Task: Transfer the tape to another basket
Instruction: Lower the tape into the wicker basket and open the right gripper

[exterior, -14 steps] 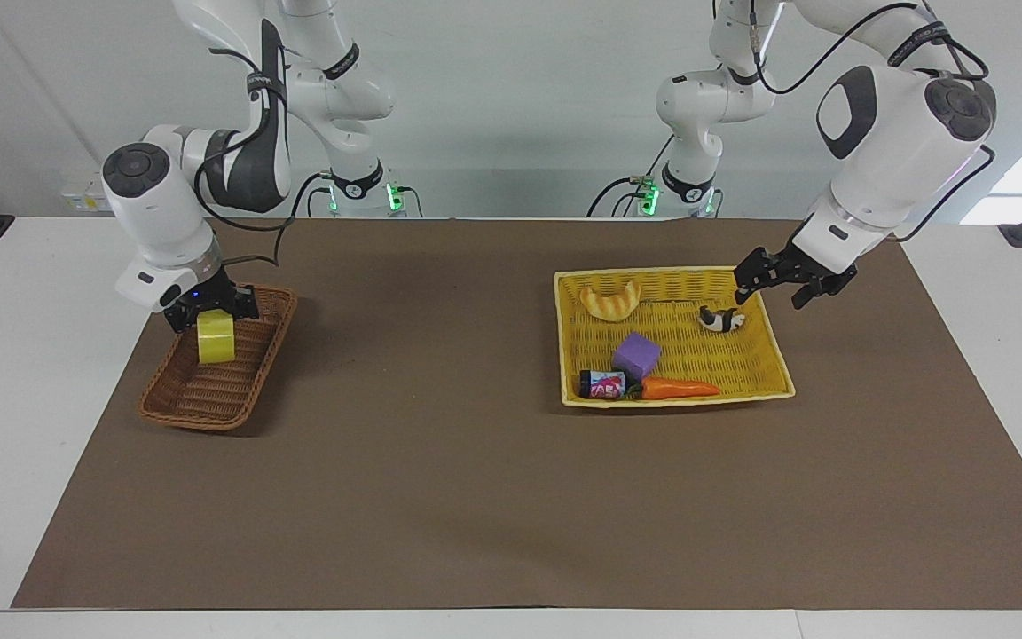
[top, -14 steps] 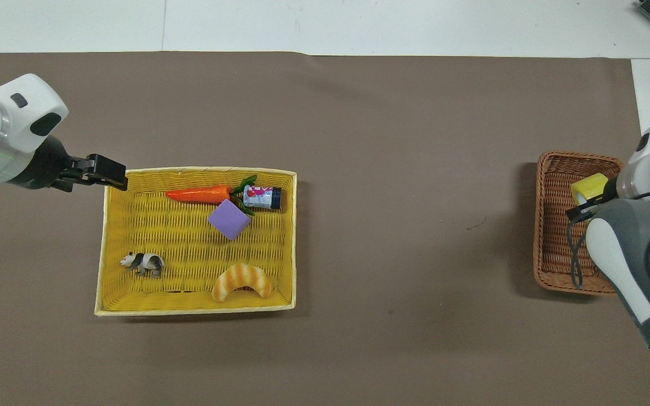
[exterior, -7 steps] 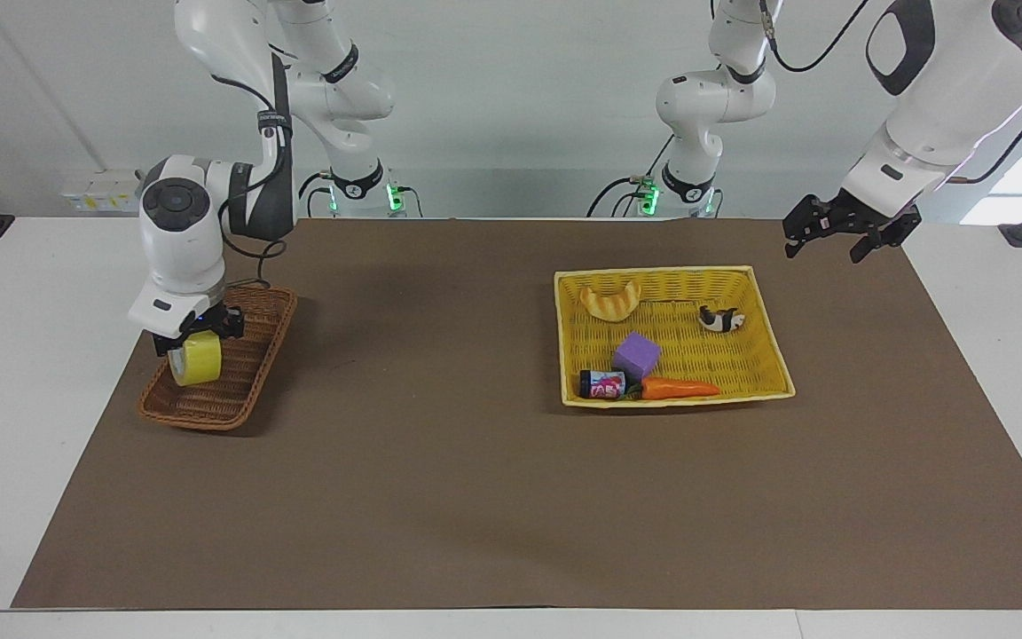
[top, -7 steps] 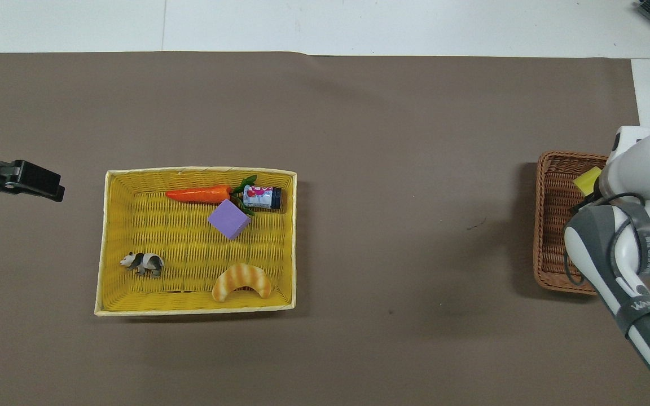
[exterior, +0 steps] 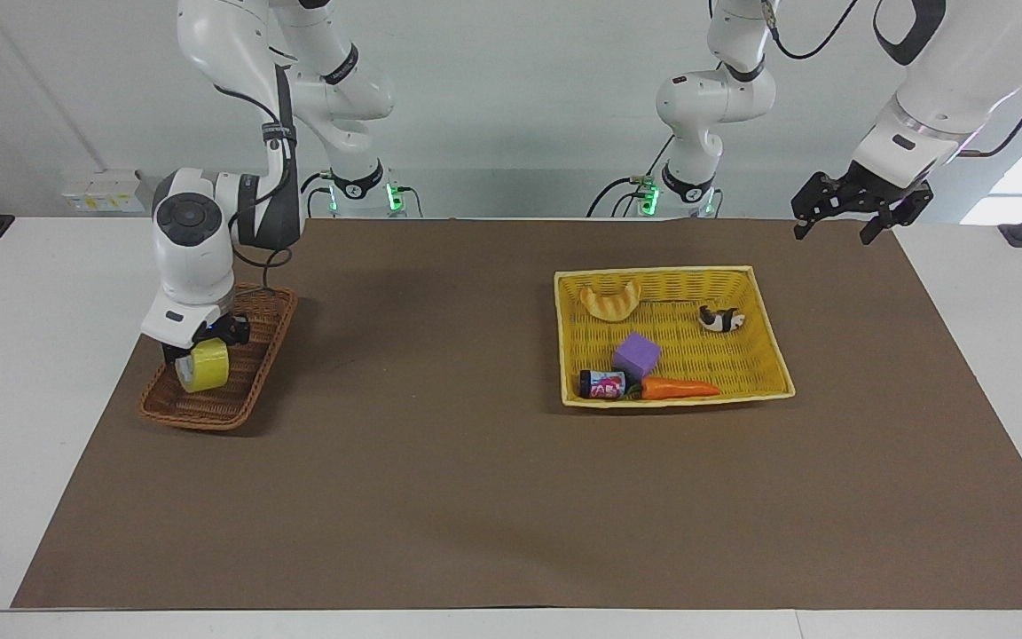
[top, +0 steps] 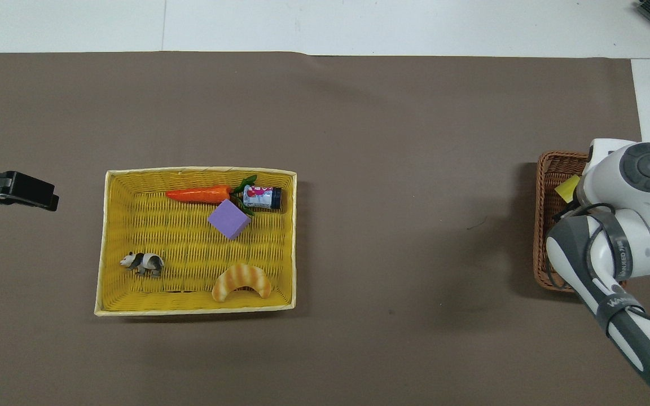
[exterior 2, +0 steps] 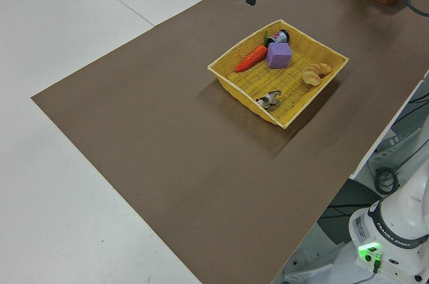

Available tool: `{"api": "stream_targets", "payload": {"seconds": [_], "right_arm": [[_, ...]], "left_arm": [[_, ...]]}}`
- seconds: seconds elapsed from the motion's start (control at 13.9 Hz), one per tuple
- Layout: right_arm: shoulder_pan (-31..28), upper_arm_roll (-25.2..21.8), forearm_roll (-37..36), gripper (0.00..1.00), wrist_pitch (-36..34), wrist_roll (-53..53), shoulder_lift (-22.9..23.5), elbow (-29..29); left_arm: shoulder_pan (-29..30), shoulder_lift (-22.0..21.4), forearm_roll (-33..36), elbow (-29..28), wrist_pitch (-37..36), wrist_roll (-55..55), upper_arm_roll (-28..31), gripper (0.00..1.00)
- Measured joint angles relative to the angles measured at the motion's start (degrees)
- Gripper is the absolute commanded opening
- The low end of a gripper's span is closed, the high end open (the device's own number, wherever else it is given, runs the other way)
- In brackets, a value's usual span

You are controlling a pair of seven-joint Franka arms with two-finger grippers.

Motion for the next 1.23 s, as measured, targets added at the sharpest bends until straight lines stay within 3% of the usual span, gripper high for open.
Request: {"api": "stream_targets", "payload": {"seconds": [0.14,0.22,0.43,0.72,1.23], "right_arm": [[0.0,0.0,-0.1,0.87,0.0,0.0,0.0,-0.1],[0.0,0.0,-0.1,1.0,-0.1,0.0,-0.1,-0.1],[0.0,0.0,1.0,1.0,-0.9,0.0,-0.5,-0.6],[0.5,0.3,7.9,1.0,-5.0,0.0,-1.2,-0.7],[1.8,0.9,23.0,1.0,-14.6,1.1,-9.0,2.1]], "left_arm": [[0.0,0.0,0.0,0.0,0.0,0.0,0.0,1.0],[0.0,-0.1,0.0,0.1,0.0,0.1,0.1,1.0],[0.0,-0.6,0.0,0.5,0.0,0.5,0.3,1.0],[0.0,-1.0,0.0,0.6,0.0,0.6,0.3,1.0],[0.0,-1.0,0.0,0.6,0.0,0.6,0.3,1.0]]}}
